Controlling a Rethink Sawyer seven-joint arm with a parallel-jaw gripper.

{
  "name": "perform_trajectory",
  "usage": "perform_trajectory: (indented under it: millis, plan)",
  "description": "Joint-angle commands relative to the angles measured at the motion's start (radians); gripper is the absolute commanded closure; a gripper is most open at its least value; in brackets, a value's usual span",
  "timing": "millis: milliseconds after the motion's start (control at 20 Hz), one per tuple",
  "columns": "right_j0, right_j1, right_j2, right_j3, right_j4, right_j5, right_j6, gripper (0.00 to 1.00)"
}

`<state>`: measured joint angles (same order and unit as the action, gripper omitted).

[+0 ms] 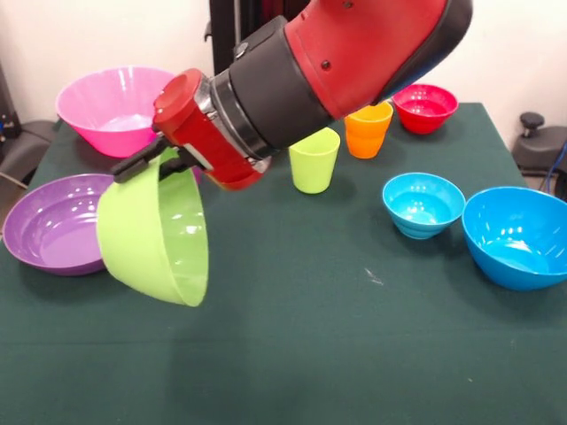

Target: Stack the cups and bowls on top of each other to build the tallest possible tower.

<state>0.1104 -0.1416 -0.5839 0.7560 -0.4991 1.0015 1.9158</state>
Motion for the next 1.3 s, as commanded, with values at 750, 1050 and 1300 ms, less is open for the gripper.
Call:
perform_trajectory:
  millis: [750,1050,1300]
  plan:
    - [0.059,0.113,-0.111,-0.132,0.046,0.221,0.266,1.0]
    - [0.081,0.126,-0.122,-0.143,0.054,0.249,0.289,1.0]
    - [0.089,0.133,-0.129,-0.141,0.059,0.256,0.316,1.0]
